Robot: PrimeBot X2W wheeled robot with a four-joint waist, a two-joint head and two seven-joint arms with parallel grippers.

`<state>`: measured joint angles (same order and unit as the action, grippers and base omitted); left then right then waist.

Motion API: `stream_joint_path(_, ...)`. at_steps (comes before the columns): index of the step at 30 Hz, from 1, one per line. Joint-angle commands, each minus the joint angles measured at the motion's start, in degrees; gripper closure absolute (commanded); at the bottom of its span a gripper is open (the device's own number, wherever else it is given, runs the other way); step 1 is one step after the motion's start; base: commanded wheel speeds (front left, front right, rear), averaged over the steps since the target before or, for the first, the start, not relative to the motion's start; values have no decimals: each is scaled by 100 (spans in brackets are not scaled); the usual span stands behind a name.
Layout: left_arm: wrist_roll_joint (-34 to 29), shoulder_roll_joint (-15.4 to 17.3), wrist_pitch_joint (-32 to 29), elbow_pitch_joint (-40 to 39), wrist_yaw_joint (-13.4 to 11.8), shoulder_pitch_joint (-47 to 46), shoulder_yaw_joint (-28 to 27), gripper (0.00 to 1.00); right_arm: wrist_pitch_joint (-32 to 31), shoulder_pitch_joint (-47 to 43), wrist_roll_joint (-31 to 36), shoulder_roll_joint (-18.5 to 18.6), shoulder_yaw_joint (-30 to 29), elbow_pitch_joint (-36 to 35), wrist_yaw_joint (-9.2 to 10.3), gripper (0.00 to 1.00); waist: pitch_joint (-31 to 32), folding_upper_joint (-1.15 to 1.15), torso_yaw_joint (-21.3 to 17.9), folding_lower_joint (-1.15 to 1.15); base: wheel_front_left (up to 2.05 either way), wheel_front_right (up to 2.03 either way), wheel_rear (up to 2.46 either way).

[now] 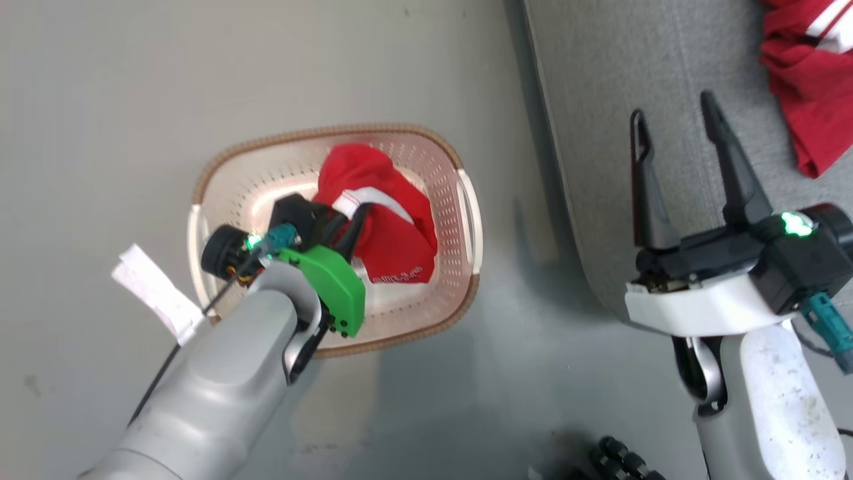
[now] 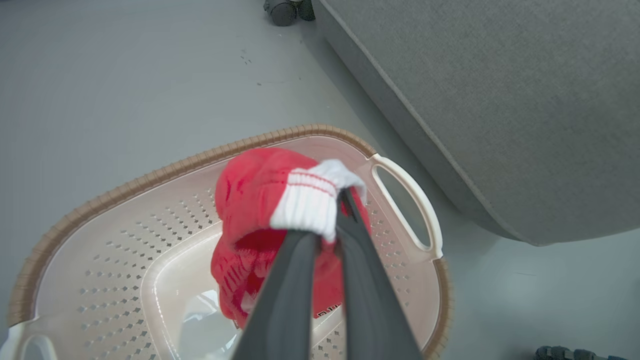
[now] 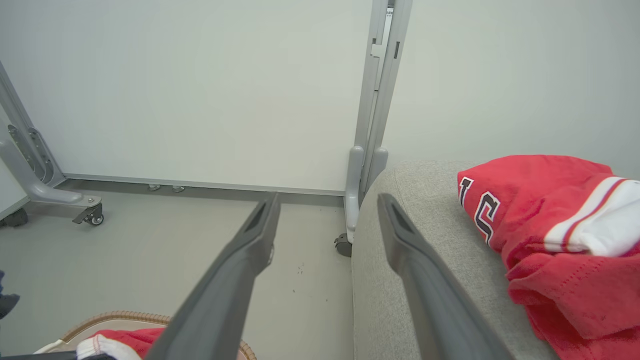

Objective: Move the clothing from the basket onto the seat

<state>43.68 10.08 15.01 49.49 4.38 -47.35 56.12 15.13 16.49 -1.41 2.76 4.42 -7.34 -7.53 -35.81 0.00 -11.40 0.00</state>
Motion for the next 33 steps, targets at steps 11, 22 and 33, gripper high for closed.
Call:
stream_joint_path(11, -1226, 107, 22, -1636, -404, 1707, -1205, 100, 3, -904, -250, 22, 210, 445, 8, 0, 2759, 0, 721, 0, 0, 0, 0)
stream_joint_path(22, -1804, 202, 23, -2882, -605, 2646, -1671, 100, 3, -1498, -411, 24, 398, 685, 8, 0, 3701, 0, 624, 0, 0, 0, 0)
stream_joint_path(33, -2044, 347, -72, -4039, -794, 2724, -1662, 100, 2, -1748, -498, 85, 621, 736, 8, 0, 3923, 0, 607, 0, 0, 0, 0)
